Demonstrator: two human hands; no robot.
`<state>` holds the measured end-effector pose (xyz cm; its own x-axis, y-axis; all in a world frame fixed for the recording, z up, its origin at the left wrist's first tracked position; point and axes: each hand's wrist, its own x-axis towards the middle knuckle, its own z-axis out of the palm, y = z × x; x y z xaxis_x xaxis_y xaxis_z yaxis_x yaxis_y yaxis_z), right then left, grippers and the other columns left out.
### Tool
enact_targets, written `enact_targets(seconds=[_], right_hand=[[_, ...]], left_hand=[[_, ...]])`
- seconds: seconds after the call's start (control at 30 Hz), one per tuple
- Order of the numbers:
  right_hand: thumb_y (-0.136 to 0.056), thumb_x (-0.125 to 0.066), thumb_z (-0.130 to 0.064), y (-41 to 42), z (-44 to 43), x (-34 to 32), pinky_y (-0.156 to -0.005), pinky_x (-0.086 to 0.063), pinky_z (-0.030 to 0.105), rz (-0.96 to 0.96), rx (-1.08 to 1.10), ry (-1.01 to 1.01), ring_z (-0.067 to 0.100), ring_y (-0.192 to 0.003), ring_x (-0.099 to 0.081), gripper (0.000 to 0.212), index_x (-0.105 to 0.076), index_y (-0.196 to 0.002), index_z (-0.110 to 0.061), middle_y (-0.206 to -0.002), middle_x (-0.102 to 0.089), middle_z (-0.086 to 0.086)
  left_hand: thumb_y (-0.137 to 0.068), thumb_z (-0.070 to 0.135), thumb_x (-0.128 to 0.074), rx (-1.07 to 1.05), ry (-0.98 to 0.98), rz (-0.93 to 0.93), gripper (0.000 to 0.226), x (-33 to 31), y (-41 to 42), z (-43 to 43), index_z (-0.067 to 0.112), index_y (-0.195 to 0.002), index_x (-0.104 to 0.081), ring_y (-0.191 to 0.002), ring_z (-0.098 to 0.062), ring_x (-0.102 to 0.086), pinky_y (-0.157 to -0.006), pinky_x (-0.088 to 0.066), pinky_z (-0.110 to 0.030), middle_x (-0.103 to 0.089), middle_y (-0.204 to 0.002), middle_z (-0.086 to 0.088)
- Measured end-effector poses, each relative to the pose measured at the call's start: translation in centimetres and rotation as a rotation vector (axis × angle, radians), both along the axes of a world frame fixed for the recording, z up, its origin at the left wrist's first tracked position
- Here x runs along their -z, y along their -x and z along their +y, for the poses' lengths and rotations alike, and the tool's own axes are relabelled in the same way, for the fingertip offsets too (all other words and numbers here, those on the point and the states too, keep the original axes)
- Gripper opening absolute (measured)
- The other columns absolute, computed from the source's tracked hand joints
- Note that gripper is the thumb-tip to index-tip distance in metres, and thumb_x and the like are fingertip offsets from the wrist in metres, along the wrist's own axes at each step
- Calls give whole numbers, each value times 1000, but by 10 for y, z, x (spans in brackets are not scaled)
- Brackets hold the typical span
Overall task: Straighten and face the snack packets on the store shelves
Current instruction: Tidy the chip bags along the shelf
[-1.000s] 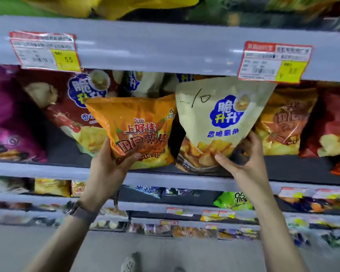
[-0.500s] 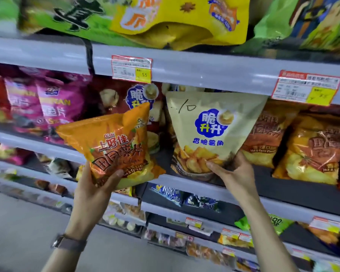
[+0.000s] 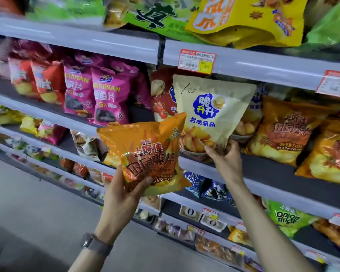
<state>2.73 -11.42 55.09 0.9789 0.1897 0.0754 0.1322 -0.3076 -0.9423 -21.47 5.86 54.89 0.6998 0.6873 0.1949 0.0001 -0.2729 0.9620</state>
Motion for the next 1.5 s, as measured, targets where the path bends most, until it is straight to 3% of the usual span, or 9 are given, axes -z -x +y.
enact_targets(seconds=[0.13, 0.27, 0.47, 0.6, 0.73, 0.93, 1.13, 1.3, 1.5], right_hand=[[-92, -78, -33, 29, -26, 3, -107, -48, 33, -8, 12, -127, 6, -121, -61, 50, -50, -134, -27, -126, -65, -12], [-98, -66, -41, 77, -60, 3, -91, -50, 15, 27, -73, -190, -10, -108, -63, 37, -55, -132, -33, -114, -70, -23], [-90, -73, -56, 101, -99, 12, -100, -51, 27, 64, -213, -135, -2, -120, -62, 62, -47, -144, -40, -129, -66, -25], [-84, -81, -46, 81, -130, 6, -95, -52, 18, 14, -138, -115, -8, -113, -64, 69, -47, -143, -40, -121, -66, -34], [-85, -82, -43, 46, -171, 0, -95, -54, 24, -4, -77, -123, -7, -110, -66, 66, -50, -143, -39, -118, -67, -35], [-86, -84, -31, -14, -217, 0, -78, -47, 3, -31, -18, -136, -19, -100, -62, 64, -52, -141, -32, -108, -68, -34], [-86, -82, -43, -50, -227, 12, -79, -44, -1, -18, -40, -35, -23, -98, -58, 72, -46, -147, -34, -113, -61, -34], [-87, -77, -54, -56, -228, 17, -93, -57, 41, -88, -43, 125, 16, -114, -64, 76, -37, -148, -33, -128, -64, -9], [-88, -68, -64, -49, -239, 23, -91, -57, 47, -115, -66, 315, 28, -120, -63, 80, -28, -151, -34, -140, -60, -3]], left_hand=[[-87, 29, -82, 99, 12, 13, 56, -1, -8, -14, 29, -137, -58, -106, -1, -72, -86, -60, -26, -76, -115, 20], [-88, 28, -82, 202, 13, 12, 55, -7, -30, -37, 31, -137, -58, -110, 1, -70, -90, -59, -24, -75, -119, 21], [-88, 32, -84, 312, -37, 42, 55, -13, -74, -82, 27, -136, -58, -109, -2, -72, -93, -60, -33, -77, -118, 16], [-88, 30, -83, 363, -47, 25, 55, -25, -107, -119, 23, -137, -58, -104, 2, -72, -84, -58, -20, -77, -115, 13], [-87, 43, -84, 399, -62, 27, 62, -31, -150, -155, 26, -140, -56, -115, -6, -70, -97, -59, -39, -74, -125, 12], [-92, 46, -78, 412, -134, 39, 56, -25, -211, -205, 30, -138, -53, -118, -4, -67, -102, -56, -44, -71, -127, 13], [-88, 61, -76, 386, -206, 68, 58, -16, -251, -212, 37, -135, -55, -125, -25, -64, -103, -53, -57, -69, -132, 3], [-90, 42, -78, 462, -55, 126, 65, -11, -249, -215, 31, -144, -45, -130, -21, -64, -110, -52, -55, -67, -139, 0], [-93, 41, -77, 473, -117, 253, 56, -4, -247, -212, 28, -141, -50, -117, -10, -69, -103, -57, -45, -72, -127, 8]])
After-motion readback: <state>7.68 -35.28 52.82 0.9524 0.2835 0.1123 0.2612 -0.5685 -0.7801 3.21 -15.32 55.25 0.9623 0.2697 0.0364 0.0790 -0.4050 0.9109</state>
